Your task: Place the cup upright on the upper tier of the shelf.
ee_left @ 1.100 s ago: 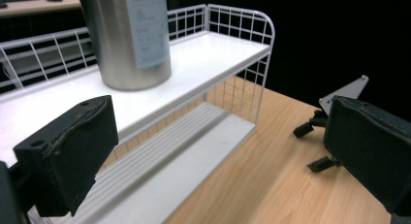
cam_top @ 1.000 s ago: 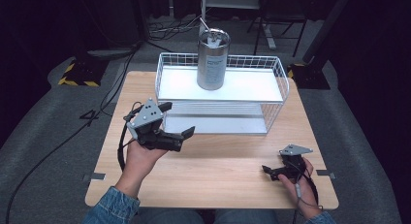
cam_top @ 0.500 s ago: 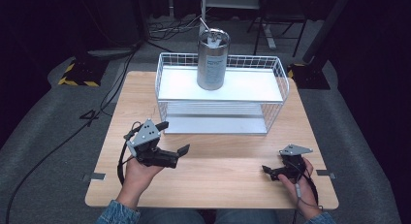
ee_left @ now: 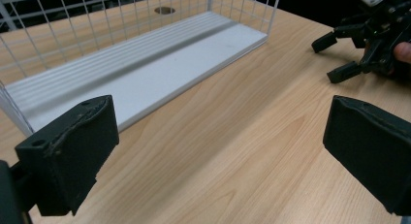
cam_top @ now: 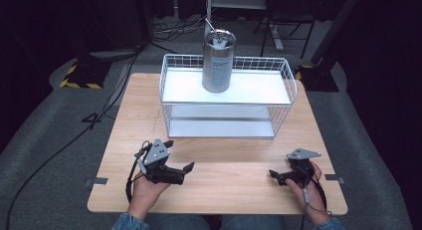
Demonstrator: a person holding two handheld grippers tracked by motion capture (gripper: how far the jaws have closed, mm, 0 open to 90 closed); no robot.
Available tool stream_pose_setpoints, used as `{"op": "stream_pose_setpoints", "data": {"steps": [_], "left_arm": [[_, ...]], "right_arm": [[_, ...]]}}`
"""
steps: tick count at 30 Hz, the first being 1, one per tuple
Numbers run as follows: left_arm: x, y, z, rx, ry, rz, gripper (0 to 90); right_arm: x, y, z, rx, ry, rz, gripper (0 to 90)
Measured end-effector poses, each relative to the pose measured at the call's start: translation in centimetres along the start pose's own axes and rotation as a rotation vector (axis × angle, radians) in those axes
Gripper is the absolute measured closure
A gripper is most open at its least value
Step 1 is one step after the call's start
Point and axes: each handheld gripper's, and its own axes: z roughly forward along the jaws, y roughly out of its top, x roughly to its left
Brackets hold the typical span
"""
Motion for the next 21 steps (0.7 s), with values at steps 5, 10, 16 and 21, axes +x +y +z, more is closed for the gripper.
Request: {"op": "stream_pose_setpoints", "data": {"steps": [5, 10, 16, 21], "left_arm": [[0.4, -1.4, 0.4, 0.014, 0.009, -0.028, 0.1], [0.7, -2.6, 0.6, 0.034, 0.022, -0.056, 0.1], [0.9, -3.9, 1.2, 0.083, 0.039, -0.071, 0.1], [1.1, -4.7, 1.8, 0.125, 0.049, -0.077, 0.2]], "right_arm": [[0.0, 0.0, 0.0, 0.0, 0.0, 0.0, 0.6], [0.0, 0.0, 0.0, 0.0, 0.0, 0.0, 0.6], [0.0, 0.0, 0.0, 0.0, 0.0, 0.0, 0.6], [0.0, 0.0, 0.0, 0.0, 0.0, 0.0, 0.6]]}}
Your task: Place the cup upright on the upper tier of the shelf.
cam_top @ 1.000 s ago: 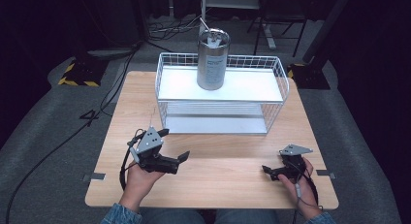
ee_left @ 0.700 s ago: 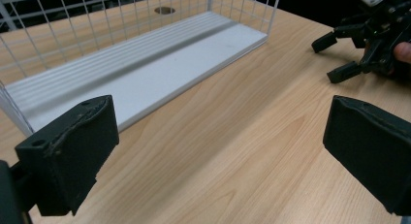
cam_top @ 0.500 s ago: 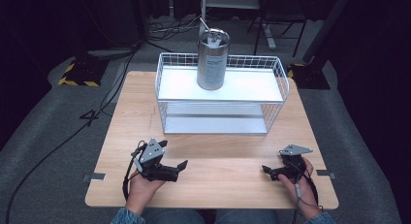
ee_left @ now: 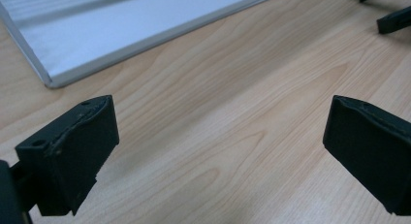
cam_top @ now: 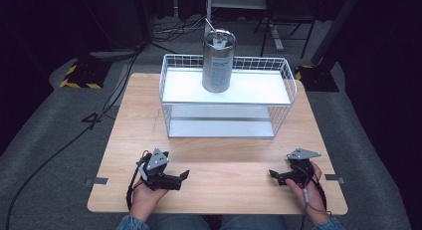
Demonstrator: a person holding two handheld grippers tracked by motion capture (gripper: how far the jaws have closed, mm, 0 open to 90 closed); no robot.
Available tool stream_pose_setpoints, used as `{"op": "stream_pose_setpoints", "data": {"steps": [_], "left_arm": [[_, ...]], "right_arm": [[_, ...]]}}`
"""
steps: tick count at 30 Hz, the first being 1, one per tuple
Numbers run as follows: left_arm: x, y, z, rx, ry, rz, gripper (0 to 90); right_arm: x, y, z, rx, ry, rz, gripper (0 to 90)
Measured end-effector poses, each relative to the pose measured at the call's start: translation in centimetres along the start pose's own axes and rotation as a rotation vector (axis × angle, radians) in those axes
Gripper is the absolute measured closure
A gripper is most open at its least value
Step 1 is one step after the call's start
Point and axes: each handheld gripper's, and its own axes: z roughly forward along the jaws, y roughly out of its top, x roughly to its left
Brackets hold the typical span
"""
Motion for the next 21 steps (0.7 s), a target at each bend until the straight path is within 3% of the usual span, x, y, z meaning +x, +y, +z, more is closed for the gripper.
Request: {"op": "stream_pose_setpoints", "data": {"steps": [12, 18, 21], "left_arm": [[0.6, -0.8, 1.4, 0.147, 0.039, -0.006, 0.2], [0.8, -1.3, 2.0, 0.208, 0.042, -0.04, 0.1], [0.4, -1.2, 2.3, 0.225, 0.074, -0.008, 0.3]], "right_arm": [[0.0, 0.0, 0.0, 0.0, 0.0, 0.0, 0.6], [0.0, 0.0, 0.0, 0.001, 0.001, -0.003, 0.6], [0.0, 0.0, 0.0, 0.0, 0.004, -0.005, 0.6]]}}
